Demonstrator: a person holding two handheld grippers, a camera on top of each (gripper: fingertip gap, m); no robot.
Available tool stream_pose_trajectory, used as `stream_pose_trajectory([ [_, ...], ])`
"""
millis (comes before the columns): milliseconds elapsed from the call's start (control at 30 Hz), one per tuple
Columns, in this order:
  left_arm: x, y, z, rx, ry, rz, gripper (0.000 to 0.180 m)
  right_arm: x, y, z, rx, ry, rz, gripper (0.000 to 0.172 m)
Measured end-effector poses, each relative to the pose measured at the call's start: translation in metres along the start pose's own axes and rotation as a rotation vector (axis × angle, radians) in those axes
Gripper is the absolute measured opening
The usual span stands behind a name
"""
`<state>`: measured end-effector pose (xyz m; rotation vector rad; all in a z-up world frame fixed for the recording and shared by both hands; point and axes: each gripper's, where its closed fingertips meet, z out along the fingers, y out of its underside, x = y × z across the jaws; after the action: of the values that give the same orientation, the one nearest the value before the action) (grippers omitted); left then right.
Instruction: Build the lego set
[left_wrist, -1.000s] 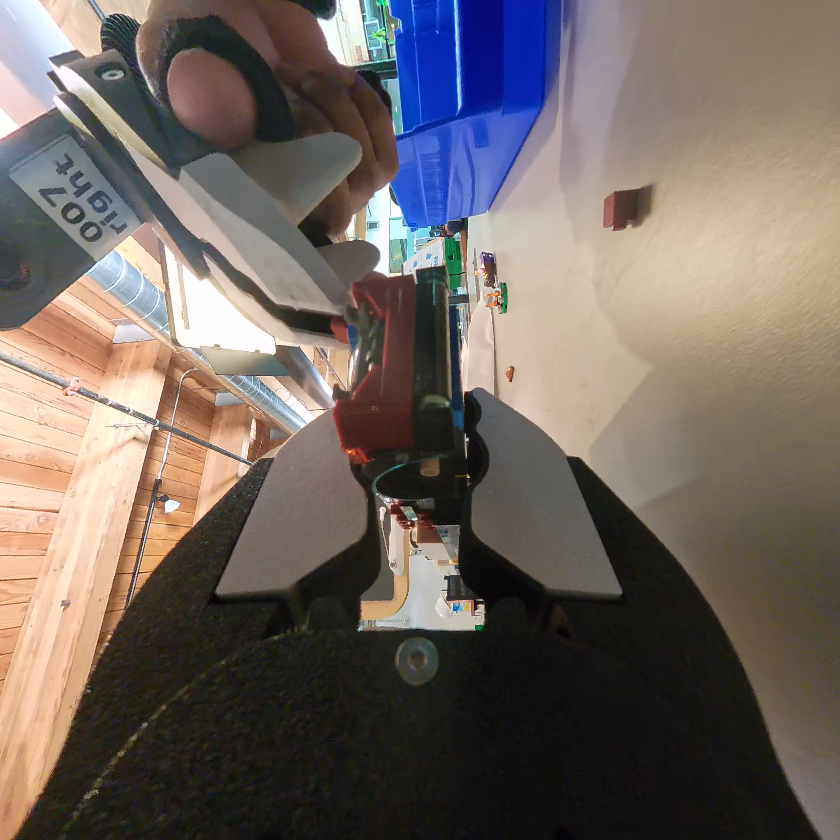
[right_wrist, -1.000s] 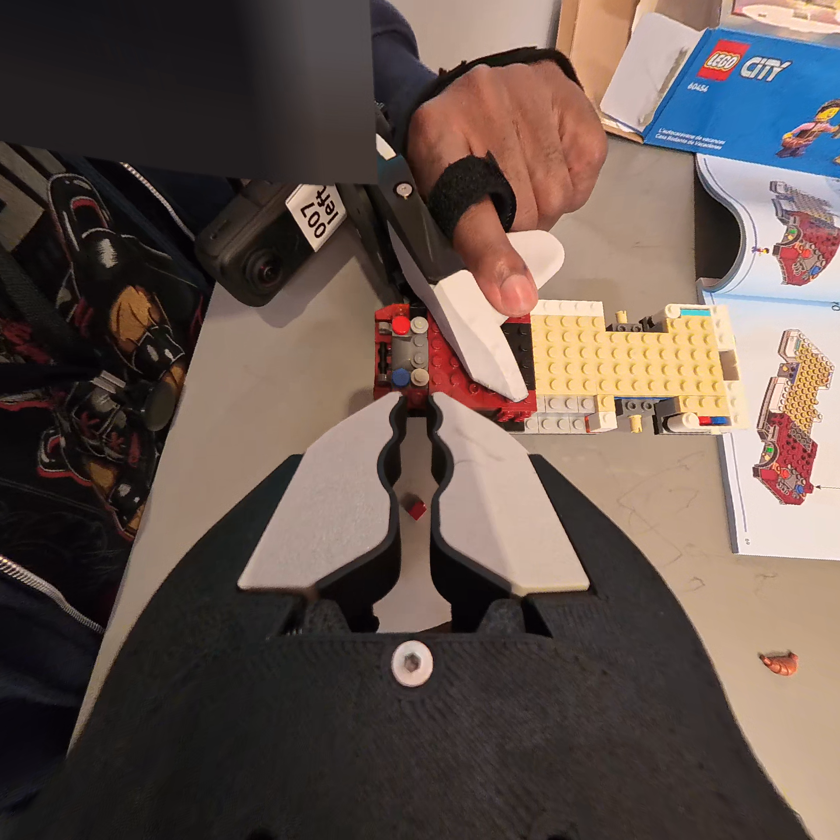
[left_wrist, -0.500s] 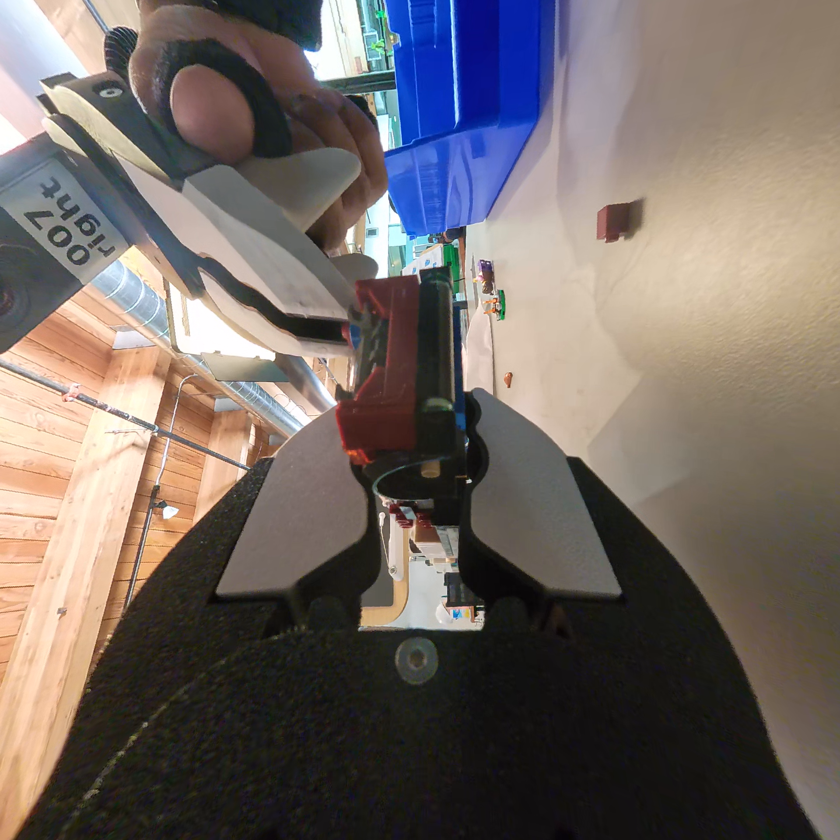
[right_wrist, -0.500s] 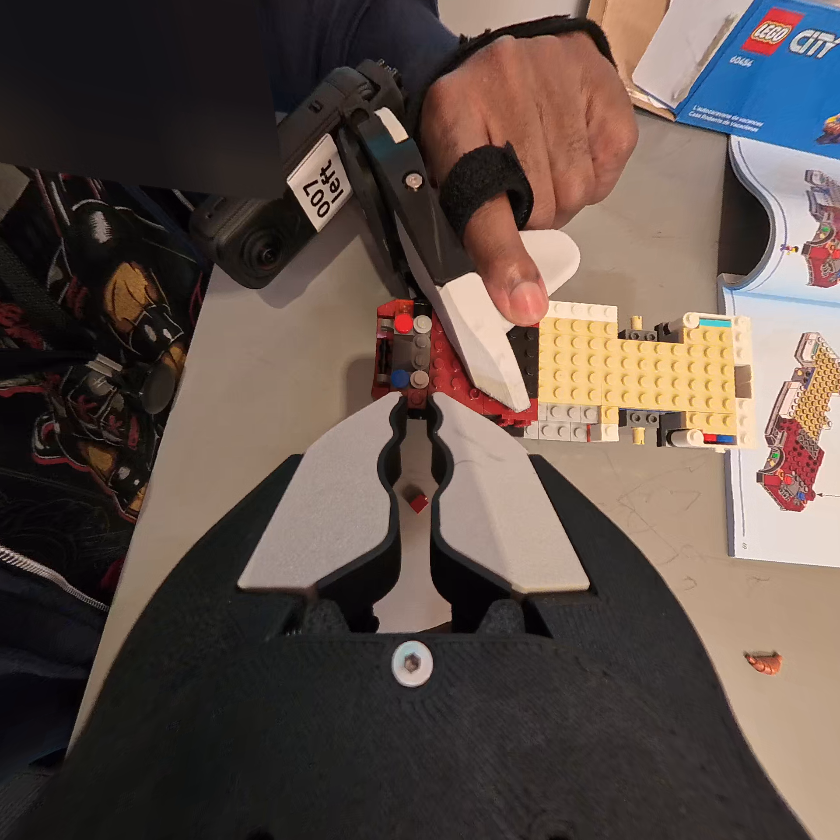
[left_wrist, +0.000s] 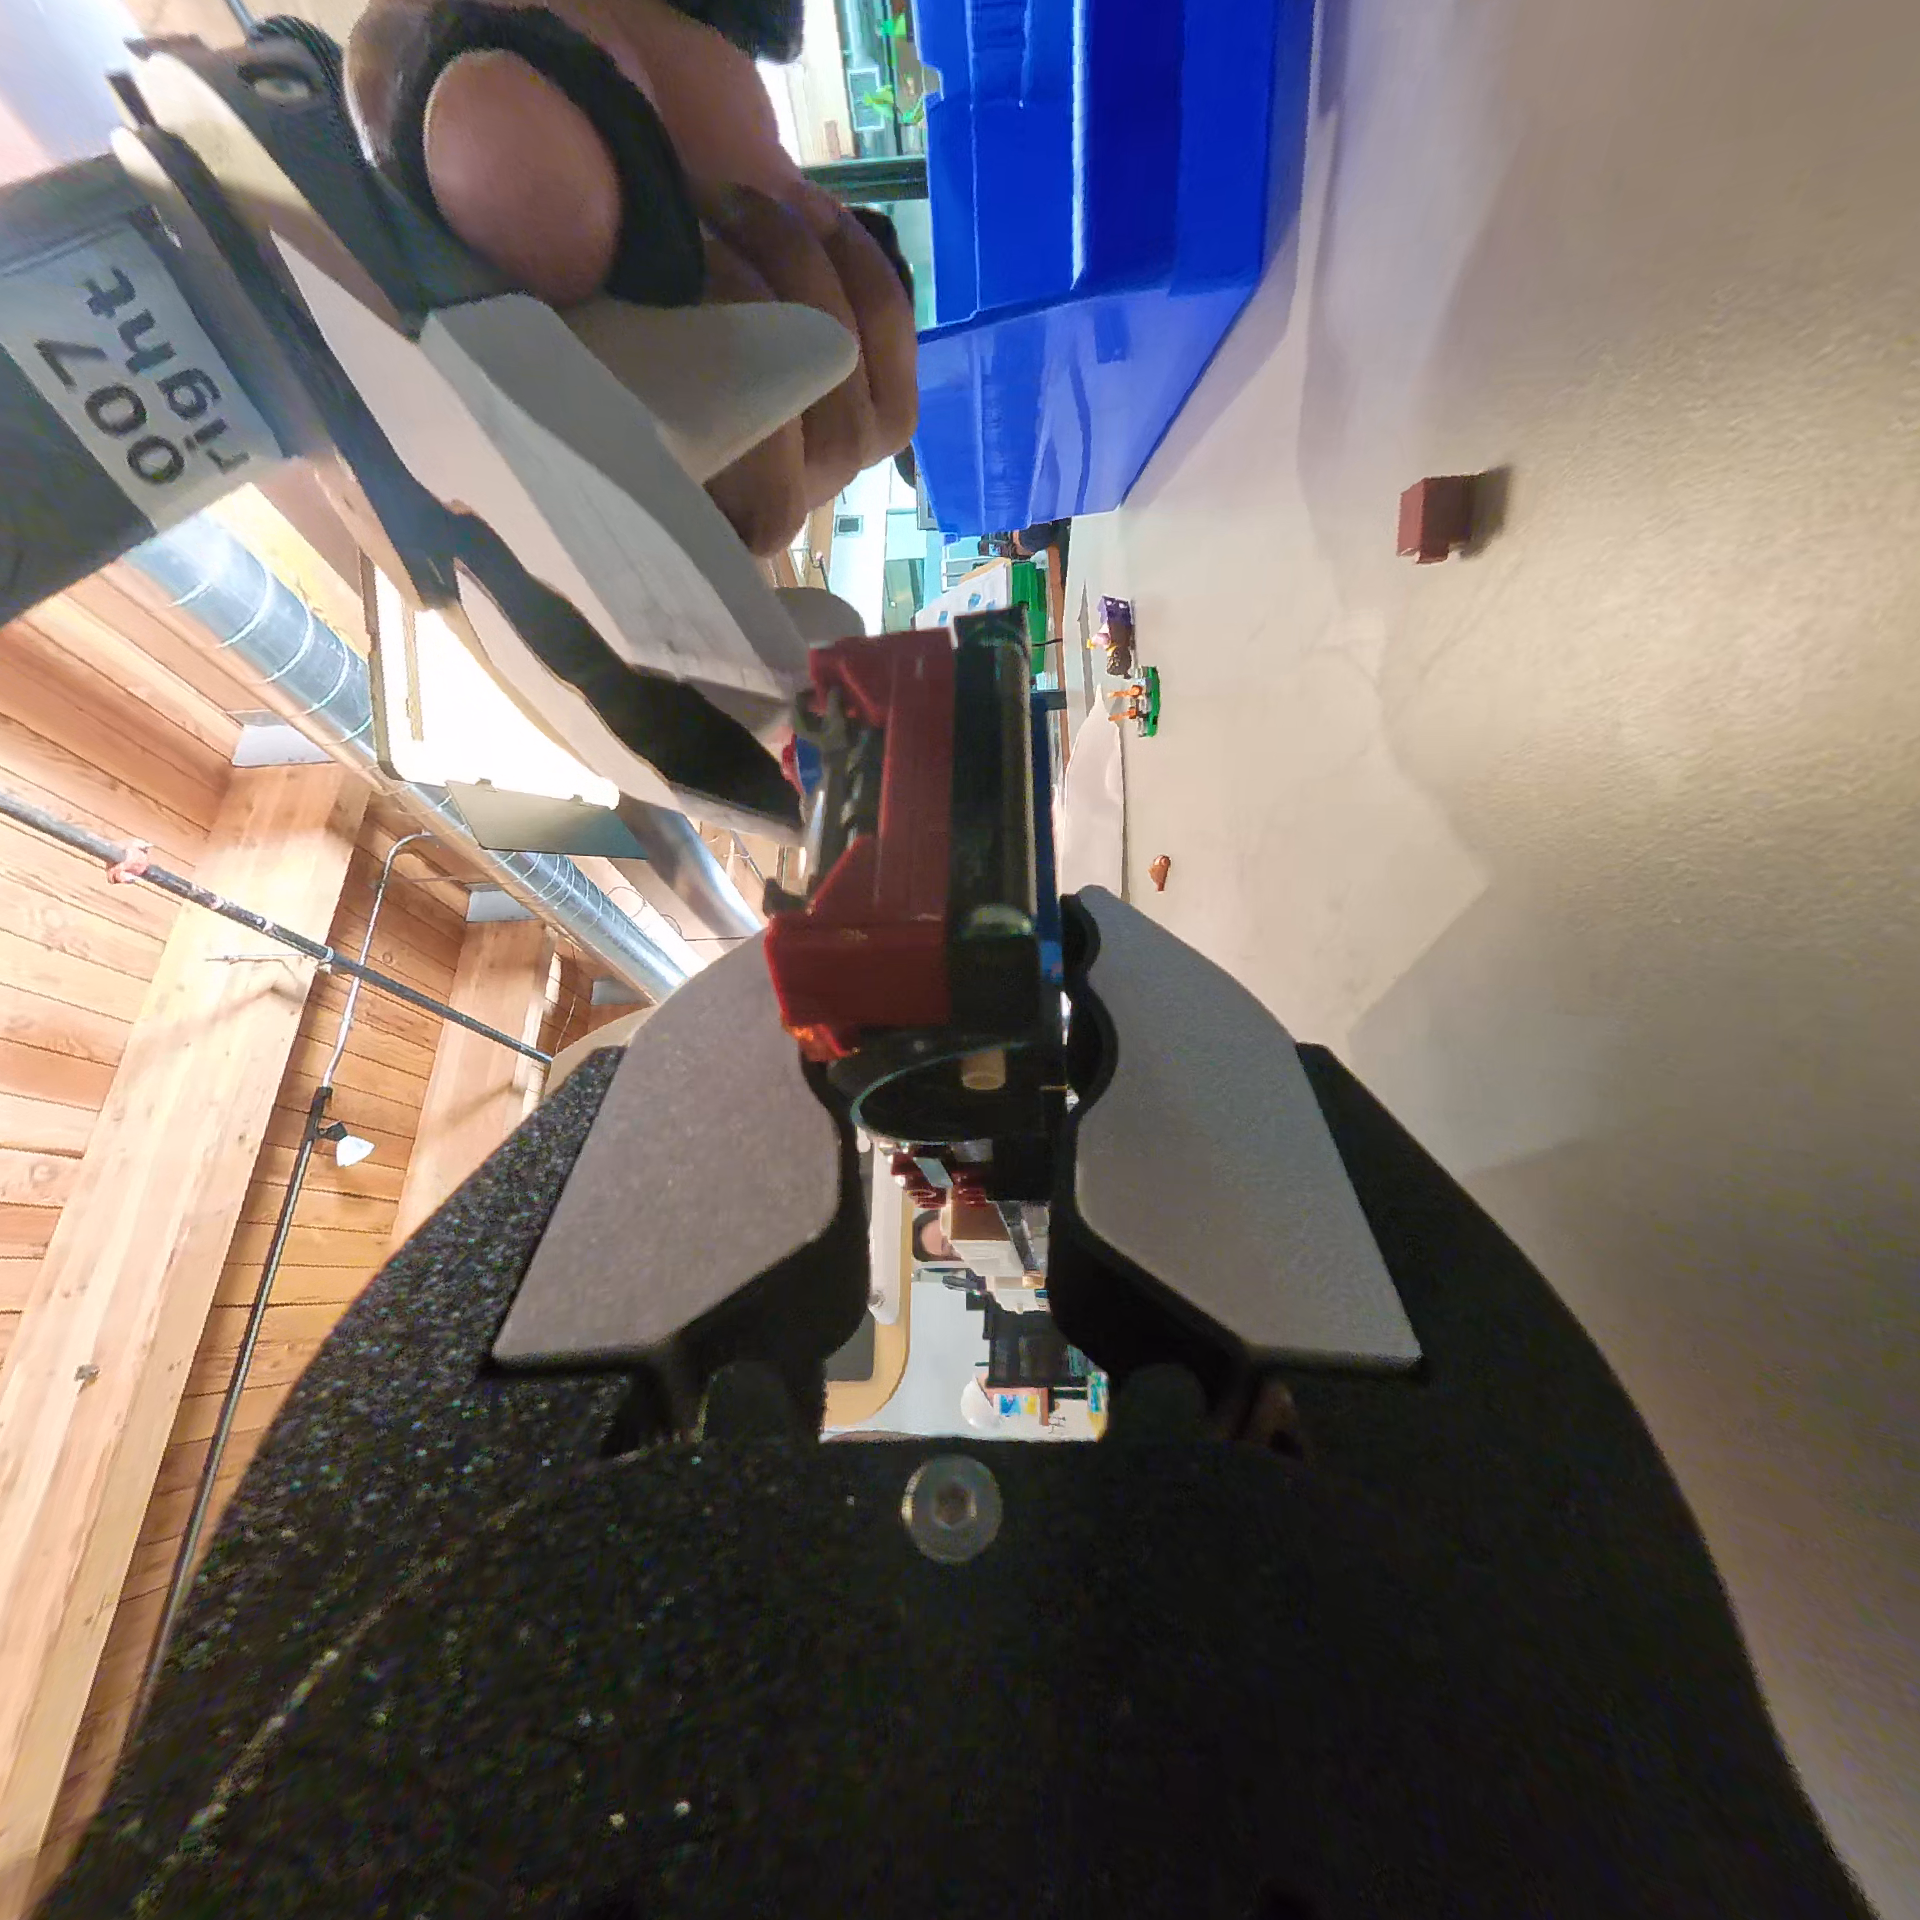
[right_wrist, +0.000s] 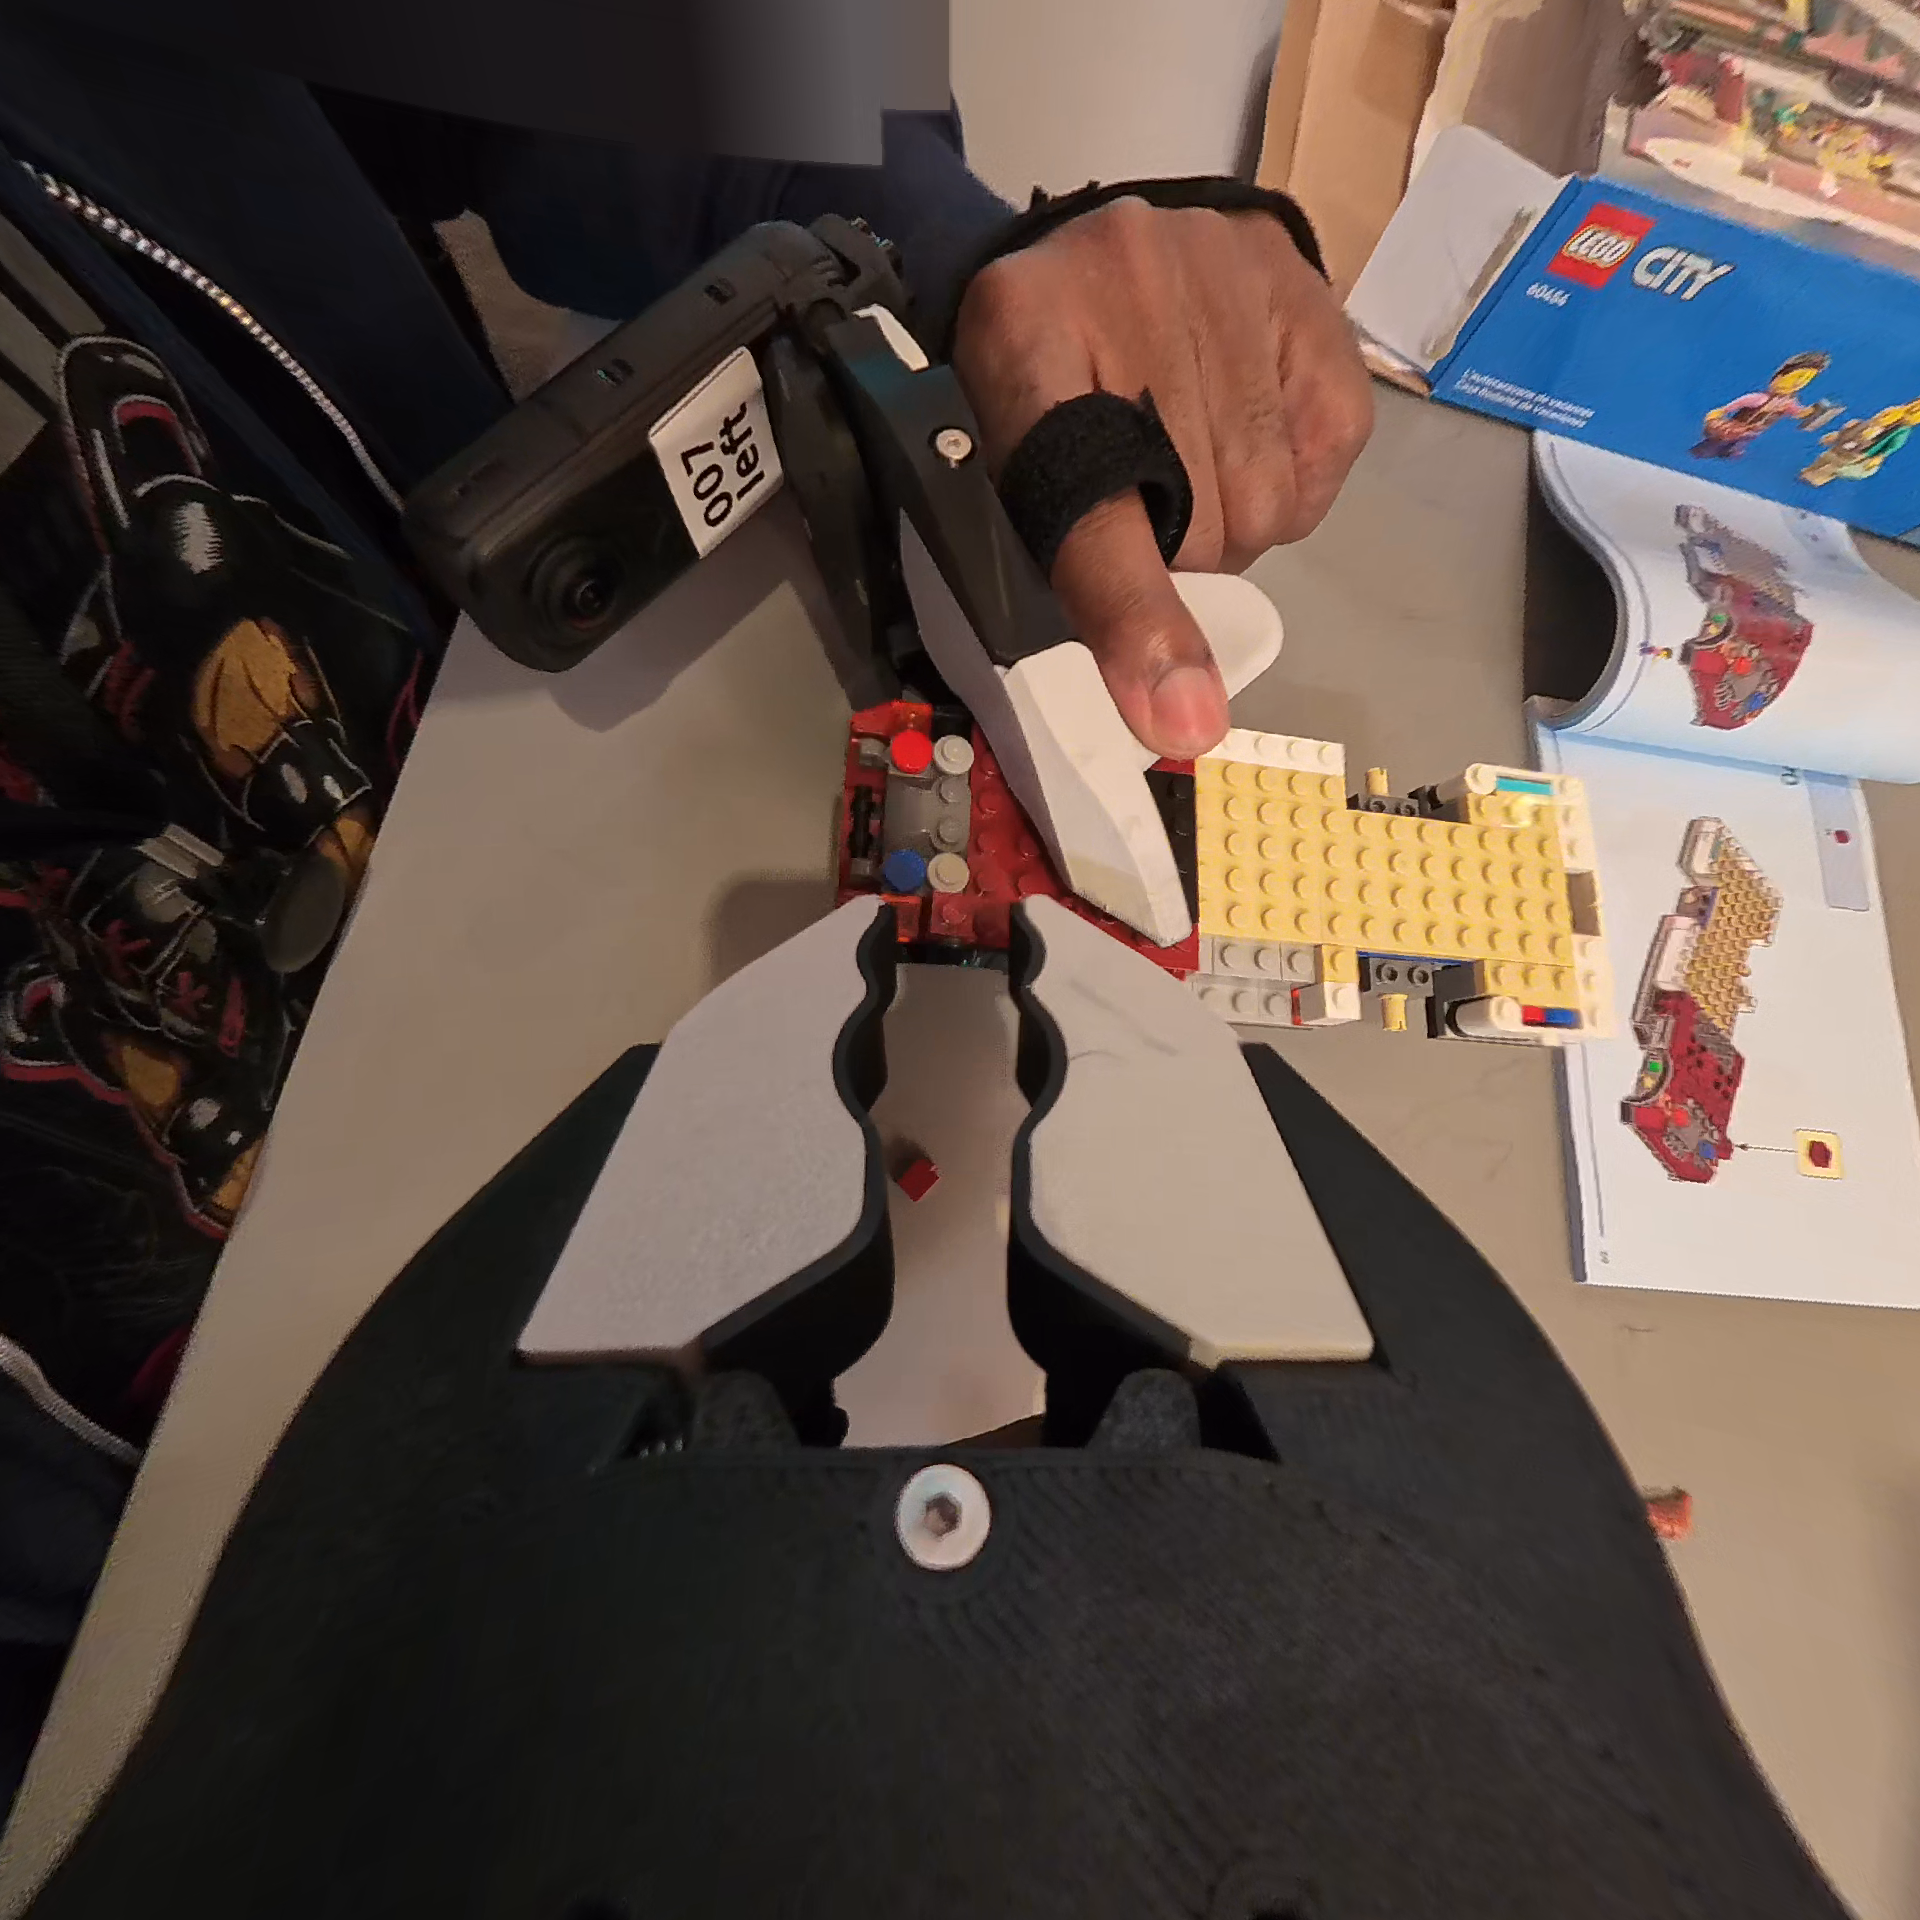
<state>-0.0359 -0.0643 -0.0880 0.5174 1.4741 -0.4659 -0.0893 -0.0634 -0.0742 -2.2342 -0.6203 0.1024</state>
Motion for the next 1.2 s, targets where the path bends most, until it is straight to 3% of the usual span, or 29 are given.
stream_pose_trajectory([
  [333, -0.026, 0.02, -0.011, 0.046, 0.017, -0.091, 0.037, 0.009, -0.018, -0.018, 0.121, 0.312, -0.331, 0.037],
  [533, -0.068, 0.017, -0.015, 0.113, -0.002, -0.096, 0.037, 0.012, -0.056, -0.039, 0.231, 0.436, -0.52, 0.047],
  [767, -0.126, 0.022, -0.009, 0.191, 0.012, -0.179, 0.037, 0.024, -0.083, -0.075, 0.26, 0.548, -0.607, 0.055],
  [1067, -0.189, 0.039, 0.013, 0.147, -0.011, -0.175, 0.037, 0.051, -0.131, -0.118, 0.262, 0.751, -0.699, 0.054],
  [1200, -0.196, 0.047, 0.02, 0.04, 0.025, -0.126, 0.037, 0.058, -0.137, -0.13, 0.228, 0.812, -0.712, 0.055],
])
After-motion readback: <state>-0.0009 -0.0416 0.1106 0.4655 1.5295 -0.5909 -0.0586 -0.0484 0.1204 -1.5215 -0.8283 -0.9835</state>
